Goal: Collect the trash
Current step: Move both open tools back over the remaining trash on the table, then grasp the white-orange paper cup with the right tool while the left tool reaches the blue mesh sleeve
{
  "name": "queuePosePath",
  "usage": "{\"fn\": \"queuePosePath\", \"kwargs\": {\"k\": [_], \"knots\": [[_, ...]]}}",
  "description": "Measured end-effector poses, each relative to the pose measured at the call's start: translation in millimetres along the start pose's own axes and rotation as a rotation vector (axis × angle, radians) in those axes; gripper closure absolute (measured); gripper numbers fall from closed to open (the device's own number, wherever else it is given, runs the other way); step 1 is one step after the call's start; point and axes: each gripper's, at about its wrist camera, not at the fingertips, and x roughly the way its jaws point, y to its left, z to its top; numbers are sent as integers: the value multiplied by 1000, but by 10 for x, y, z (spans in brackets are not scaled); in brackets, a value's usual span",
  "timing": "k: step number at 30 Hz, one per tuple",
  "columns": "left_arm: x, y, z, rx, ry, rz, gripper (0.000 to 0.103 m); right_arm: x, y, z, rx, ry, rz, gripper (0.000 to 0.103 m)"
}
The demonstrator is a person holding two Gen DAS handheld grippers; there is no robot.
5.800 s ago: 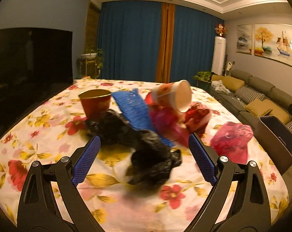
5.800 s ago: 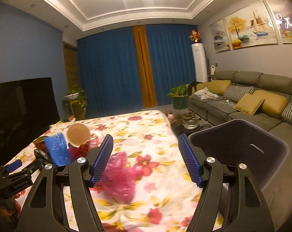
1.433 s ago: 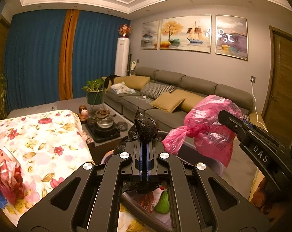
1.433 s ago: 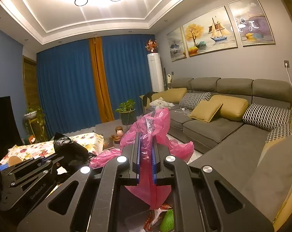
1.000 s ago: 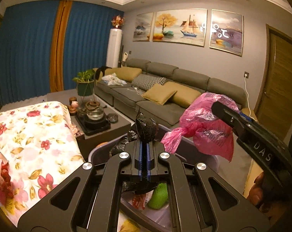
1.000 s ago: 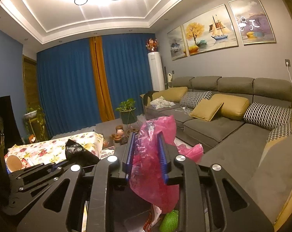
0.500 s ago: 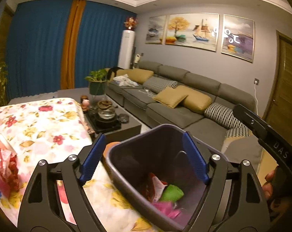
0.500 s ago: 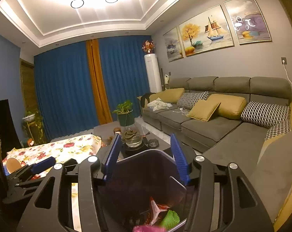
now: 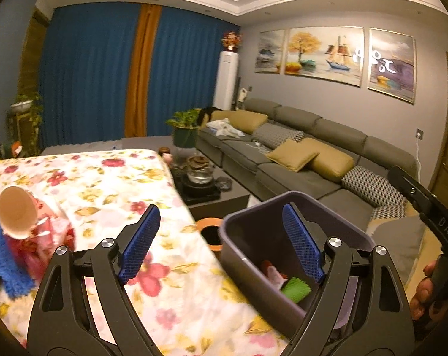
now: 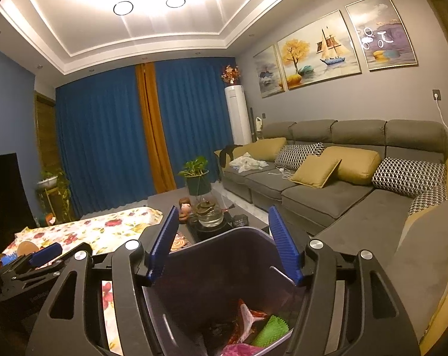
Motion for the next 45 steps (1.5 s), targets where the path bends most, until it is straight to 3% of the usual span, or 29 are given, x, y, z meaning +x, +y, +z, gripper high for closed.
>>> {"fn": "queuePosePath", "kwargs": {"k": [18,32,45], "knots": [[-655,1043,-151,-74,-8,273,20,-10,630,-174,-33,35,139,40],[-1296,2014,-319,-151,-26,471,20,-30,1646,-408,-117,82,329,40],[-1634,2610,-430,-226,-41,570,20,33,2669,-702,-223,141,475,41]]}}
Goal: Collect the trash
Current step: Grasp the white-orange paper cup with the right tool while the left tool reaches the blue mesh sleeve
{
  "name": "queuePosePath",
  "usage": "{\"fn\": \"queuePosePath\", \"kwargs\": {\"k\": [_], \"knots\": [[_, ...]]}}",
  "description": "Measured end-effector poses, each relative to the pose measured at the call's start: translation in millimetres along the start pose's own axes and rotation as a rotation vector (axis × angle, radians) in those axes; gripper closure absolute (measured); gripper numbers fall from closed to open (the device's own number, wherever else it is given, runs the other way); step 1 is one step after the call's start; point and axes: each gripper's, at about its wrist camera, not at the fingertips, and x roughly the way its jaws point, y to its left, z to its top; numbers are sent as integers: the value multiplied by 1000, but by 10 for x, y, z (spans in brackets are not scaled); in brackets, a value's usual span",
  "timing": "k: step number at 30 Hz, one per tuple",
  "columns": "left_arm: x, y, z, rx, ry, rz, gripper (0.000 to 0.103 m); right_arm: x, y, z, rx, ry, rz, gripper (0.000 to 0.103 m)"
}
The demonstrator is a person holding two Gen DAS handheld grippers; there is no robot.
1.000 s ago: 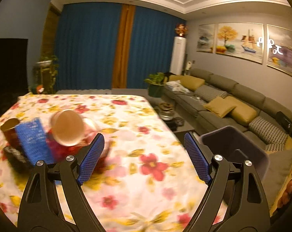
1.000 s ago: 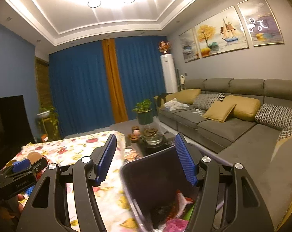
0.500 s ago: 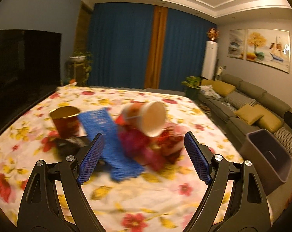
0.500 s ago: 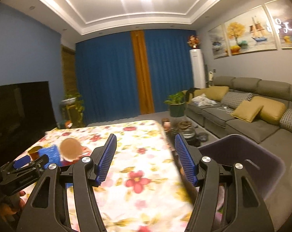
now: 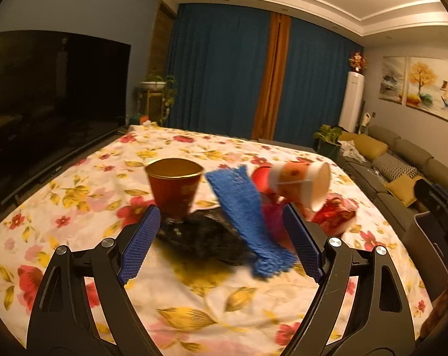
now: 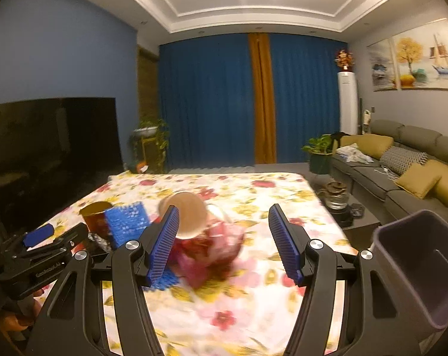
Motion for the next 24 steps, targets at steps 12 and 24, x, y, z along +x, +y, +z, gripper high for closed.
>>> {"fn": "queuePosePath", "kwargs": {"k": [12,24], "knots": [[75,346,107,-33,-18,57,20,653,405,-20,-9,77,58,50],[248,434,120,-39,-4,54,20,1130,515,-116,9,174,98,69]]}}
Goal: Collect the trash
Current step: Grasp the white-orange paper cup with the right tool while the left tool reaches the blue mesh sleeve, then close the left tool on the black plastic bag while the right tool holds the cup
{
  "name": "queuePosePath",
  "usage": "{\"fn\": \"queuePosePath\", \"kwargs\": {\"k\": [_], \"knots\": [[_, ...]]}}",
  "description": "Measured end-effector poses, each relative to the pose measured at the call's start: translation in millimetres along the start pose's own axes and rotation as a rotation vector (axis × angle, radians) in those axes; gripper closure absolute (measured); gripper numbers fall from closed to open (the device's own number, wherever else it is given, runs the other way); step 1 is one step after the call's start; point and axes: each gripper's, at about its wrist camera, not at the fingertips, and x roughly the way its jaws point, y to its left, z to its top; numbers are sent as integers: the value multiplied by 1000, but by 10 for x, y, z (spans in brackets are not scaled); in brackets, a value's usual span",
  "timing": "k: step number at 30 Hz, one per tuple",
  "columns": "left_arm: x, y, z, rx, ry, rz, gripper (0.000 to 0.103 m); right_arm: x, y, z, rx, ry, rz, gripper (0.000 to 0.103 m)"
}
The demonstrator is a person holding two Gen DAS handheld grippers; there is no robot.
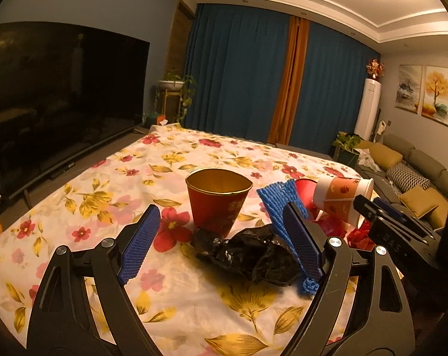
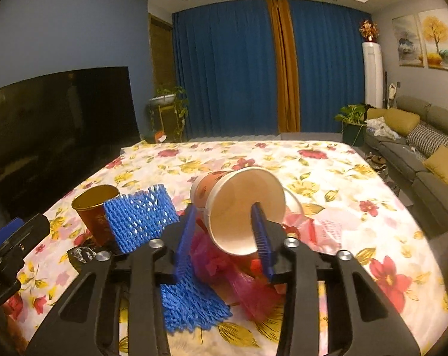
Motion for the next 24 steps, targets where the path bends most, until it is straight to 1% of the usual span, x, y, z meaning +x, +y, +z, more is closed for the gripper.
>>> {"fn": "queuePosePath", "kwargs": {"k": [5,7,10,14,17,18,20,21,23,24], "knots": [[51,-33,-30,11,12,-26,20,71,38,-5,-15,17,16,85],[64,-57,-46,17,16,-34,20,65,59,-15,-27,17,21,94],[97,-94,-72,22,30,-54,20,44,54,-5,-33,10,23,99],[167,-135,-112,30,54,-68,21,-59,15,26,-27,-22,23,99],[251,-136,-155,31,86,-86,26,-170,-20,50,-17,-48,28,99],[287,-143,-177,33,104,-92,29,-202,-26,57,-15,-57,30,99],[357,-154,-216,39,141,-100,41,-290,-41,77,-12,-74,34,99],[379,-155,-232,40,157,-109,44,-331,-48,79,-12,-82,35,99],[392,-152,-246,32,173,-136,62,-398,-60,89,-13,-93,35,99],[389,-152,-252,29,174,-149,67,-440,-69,92,-15,-99,36,99]]}}
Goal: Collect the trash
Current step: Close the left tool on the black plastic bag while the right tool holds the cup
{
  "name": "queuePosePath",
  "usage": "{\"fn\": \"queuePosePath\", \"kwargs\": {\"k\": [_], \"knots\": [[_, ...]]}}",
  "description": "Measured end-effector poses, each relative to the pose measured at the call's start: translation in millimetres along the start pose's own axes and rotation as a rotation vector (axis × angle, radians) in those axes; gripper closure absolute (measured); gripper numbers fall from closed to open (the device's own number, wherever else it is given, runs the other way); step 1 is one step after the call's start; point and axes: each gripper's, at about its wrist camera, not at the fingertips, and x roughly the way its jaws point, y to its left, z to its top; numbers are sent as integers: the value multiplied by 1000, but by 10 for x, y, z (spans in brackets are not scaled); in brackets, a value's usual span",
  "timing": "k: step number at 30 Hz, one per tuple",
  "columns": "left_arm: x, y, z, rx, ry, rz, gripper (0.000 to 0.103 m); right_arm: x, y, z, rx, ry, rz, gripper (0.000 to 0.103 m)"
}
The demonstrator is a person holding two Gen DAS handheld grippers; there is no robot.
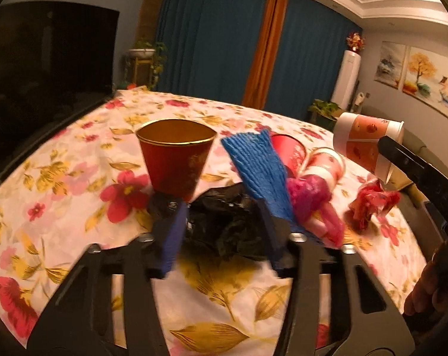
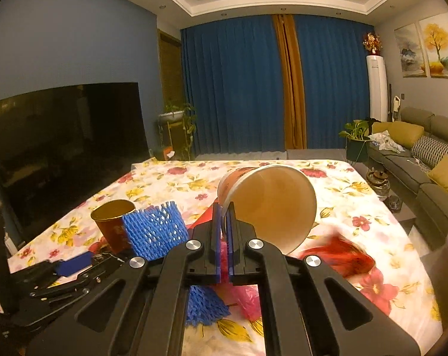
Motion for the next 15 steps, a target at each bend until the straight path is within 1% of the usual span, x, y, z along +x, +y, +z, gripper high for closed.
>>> {"fn": "queuePosePath", "kwargs": {"k": [1,2,4,5,9,15], "knots": [[-10,-13,-8,3,2,-8,78,-26,-14,6,-1,-3,1,99],[-16,-25,-12,9,3,-13,83,-64,-26,9,0,-6,4,99],[-34,-53,-30,14,3,-19,99,-121,-36,-3,-4,-10,6,99],[-51,-67,-37,15,1,-22,101,-159,-47,-6,-7,-12,7,99],[-243,-122,-33,25,-52,-21,102,-297,-84,-10,-11,-23,7,99],[-610,-141,90,28,-136,-19,102,-569,-199,54,-6,-67,-1,99]]}}
